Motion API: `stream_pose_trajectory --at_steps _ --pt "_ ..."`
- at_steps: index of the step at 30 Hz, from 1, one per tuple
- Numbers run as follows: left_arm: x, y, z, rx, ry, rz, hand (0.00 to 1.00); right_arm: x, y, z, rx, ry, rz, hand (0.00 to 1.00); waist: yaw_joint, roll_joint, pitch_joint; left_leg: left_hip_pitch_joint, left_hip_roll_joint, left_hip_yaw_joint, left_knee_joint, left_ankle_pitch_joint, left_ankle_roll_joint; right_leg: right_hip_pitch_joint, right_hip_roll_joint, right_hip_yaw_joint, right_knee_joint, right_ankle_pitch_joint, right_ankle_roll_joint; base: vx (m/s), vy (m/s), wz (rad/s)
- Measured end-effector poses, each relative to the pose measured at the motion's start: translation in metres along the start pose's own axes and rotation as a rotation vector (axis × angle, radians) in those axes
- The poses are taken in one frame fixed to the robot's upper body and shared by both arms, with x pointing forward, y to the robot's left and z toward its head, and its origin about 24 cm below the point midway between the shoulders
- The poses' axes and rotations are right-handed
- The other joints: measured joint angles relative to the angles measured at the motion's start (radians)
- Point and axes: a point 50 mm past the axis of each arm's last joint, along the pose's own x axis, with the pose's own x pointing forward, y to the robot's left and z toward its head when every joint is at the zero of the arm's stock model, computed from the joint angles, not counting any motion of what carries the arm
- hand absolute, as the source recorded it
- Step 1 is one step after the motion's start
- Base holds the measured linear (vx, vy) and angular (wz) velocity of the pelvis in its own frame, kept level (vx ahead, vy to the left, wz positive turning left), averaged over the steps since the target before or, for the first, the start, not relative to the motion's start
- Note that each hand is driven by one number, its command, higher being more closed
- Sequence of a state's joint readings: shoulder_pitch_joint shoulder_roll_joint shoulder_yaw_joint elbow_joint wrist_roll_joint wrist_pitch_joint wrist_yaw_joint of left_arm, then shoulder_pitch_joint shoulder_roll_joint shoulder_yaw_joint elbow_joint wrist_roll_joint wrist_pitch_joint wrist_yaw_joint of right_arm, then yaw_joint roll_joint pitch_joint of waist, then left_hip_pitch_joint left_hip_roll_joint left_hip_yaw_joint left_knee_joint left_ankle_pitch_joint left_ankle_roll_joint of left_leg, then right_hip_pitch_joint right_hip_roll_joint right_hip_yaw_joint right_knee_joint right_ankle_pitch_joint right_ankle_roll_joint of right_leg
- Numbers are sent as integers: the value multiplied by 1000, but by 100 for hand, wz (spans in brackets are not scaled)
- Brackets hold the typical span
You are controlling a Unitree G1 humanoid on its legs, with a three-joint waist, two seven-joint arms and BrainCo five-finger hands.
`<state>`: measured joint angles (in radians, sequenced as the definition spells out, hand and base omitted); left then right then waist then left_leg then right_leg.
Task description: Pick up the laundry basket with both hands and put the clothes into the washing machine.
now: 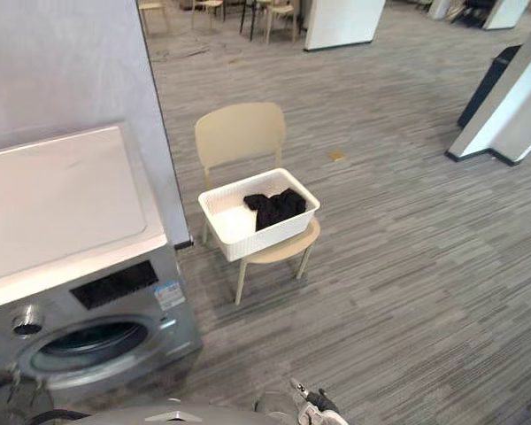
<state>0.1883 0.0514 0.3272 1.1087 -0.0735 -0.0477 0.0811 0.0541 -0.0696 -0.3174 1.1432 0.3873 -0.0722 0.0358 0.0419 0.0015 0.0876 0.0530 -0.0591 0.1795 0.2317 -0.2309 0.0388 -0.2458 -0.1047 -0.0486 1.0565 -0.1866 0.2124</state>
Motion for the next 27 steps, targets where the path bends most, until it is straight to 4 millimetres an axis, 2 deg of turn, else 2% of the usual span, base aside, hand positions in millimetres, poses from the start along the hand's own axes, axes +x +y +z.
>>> stream_pose_trajectory --at_steps 1,2,3,4,5,6,7,8,9,10,11,12,13,14,15,16,19,20,21,22,23,24,25,26,27 --pt "1 -1 4 12 -10 -5 0 0 1 1 1 -4 6 0 -6 -3 2 12 0 -11 3 -3 3 -15 -7 -16 37 -6 -13 377 -157 37" --pt "3 -5 15 25 -38 -18 0 0 0 4 12 -21 6 0 -19 -3 9 28 4 -46 3 -4 4 -40 -51 -75 62 -42 -56 266 -122 47" --pt "4 -10 21 26 -53 -29 0 1 -1 7 21 -29 1 0 -21 1 17 42 9 -53 -4 -3 3 -43 -71 -97 49 -58 -72 353 -218 55" --pt "4 -17 30 30 -82 -49 0 1 -3 10 33 -40 -7 0 -22 9 24 61 25 -70 -11 -3 -6 -53 -109 -123 -1 -81 -96 195 -168 38" --pt "4 -25 38 31 -116 -68 0 1 -6 12 47 -52 -17 0 -22 19 29 78 47 -91 -11 -13 -29 -59 -148 -133 -78 -82 -101 289 -291 40" --pt "4 -31 45 30 -137 -82 0 0 -9 13 53 -59 -24 0 -23 24 26 76 61 -105 -8 -23 -43 -68 -165 -127 -132 -81 -116 229 -310 53" --pt "3 -40 52 29 -164 -104 0 -1 -14 14 67 -74 -36 0 -25 29 24 76 90 -131 -9 -39 -69 -69 -192 -94 -285 -63 -140 226 -345 48" --pt "3 -42 54 28 -173 -110 0 -2 -16 13 79 -72 -45 0 -25 28 23 75 107 -144 -6 -48 -87 -63 -189 -50 -381 -40 -137 197 -410 59" --pt "3 -42 55 43 -180 -113 0 -3 -18 4 114 -44 -62 0 -29 20 23 74 143 -162 -1 -73 -129 -29 -179 47 -529 17 -99 139 -385 49" --pt "3 -41 55 49 -181 -112 0 -4 -21 -2 131 -21 -77 0 -38 12 22 83 176 -183 19 -100 -156 -4 -180 58 -567 36 -57 208 -562 51" --pt "3 -35 49 35 -163 -94 0 -6 -27 -13 146 22 -102 0 -39 2 14 114 229 -198 28 -131 -183 39 -168 16 -585 42 -44 281 -650 35" --pt "3 -25 42 13 -148 -66 0 -8 -30 -20 154 47 -115 0 -35 -8 0 117 244 -212 50 -130 -186 43 -155 1 -583 5 26 319 -667 37" --pt "3 -27 37 -22 -128 -65 0 -10 -39 -23 170 57 -144 0 -44 6 -16 21 292 -287 203 -94 -133 44 -104 -51 -548 -46 -35 378 -827 42" --pt "2 -32 40 -37 -138 -74 0 -11 -46 -21 168 67 -165 0 -44 34 -15 -95 302 -346 400 12 -40 75 -75 -85 -568 -49 -65 308 -667 48" --pt "2 -36 44 -55 -145 -84 0 -11 -51 -18 160 61 -174 0 -41 43 13 -169 322 -363 529 115 -28 124 -50 -114 -603 -38 -99 327 -710 38" --pt "2 -38 48 -77 -160 -88 0 -11 -54 -14 153 54 -183 0 -32 53 32 -248 327 -346 681 121 -41 181 -31 -149 -652 -31 -129 223 -452 23" --pt "2 -33 55 -56 -196 -83 0 -10 -57 -9 150 38 -202 0 -14 39 34 -374 315 -219 800 121 -42 284 -18 -215 -771 -16 -156 190 -380 29" --pt "2 -32 56 -50 -201 -81 0 -9 -57 -3 163 22 -205 0 -10 37 36 -405 309 -137 776 113 -54 325 -2 -245 -824 -8 -159 244 -353 64" --pt "3 -30 55 -48 -193 -76 0 -9 -56 -1 174 15 -206 0 -8 33 38 -411 282 -56 691 96 -80 369 11 -284 -867 -6 -160 219 -242 81" --pt "3 -29 53 -43 -186 -75 0 -8 -56 -1 175 14 -205 0 -6 30 38 -400 248 3 589 86 -95 393 18 -314 -892 -6 -160 296 -199 94" --pt "3 -28 51 -24 -176 -76 0 -7 -53 4 174 0 -195 0 -3 29 37 -360 202 102 407 90 -91 415 29 -351 -916 -6 -160 212 -115 78" --pt "3 -28 50 -13 -167 -77 0 -6 -50 8 178 -13 -185 0 -4 30 37 -340 183 165 315 106 -71 421 38 -363 -925 -6 -160 287 -119 66" --pt "4 -28 45 5 -148 -74 0 -4 -46 13 183 -36 -172 0 -5 40 34 -318 175 242 205 161 -14 421 63 -375 -930 -6 -160 236 -72 49" --pt "4 -23 36 5 -104 -64 0 -1 -35 20 200 -57 -143 0 -2 42 34 -283 168 280 131 133 97 421 86 -379 -930 -10 -157 314 -97 49" --pt "6 -18 40 12 -105 -51 0 3 -17 22 213 -61 -99 0 6 -3 51 -271 137 257 94 140 88 419 66 -380 -910 -14 -151 216 -61 39"
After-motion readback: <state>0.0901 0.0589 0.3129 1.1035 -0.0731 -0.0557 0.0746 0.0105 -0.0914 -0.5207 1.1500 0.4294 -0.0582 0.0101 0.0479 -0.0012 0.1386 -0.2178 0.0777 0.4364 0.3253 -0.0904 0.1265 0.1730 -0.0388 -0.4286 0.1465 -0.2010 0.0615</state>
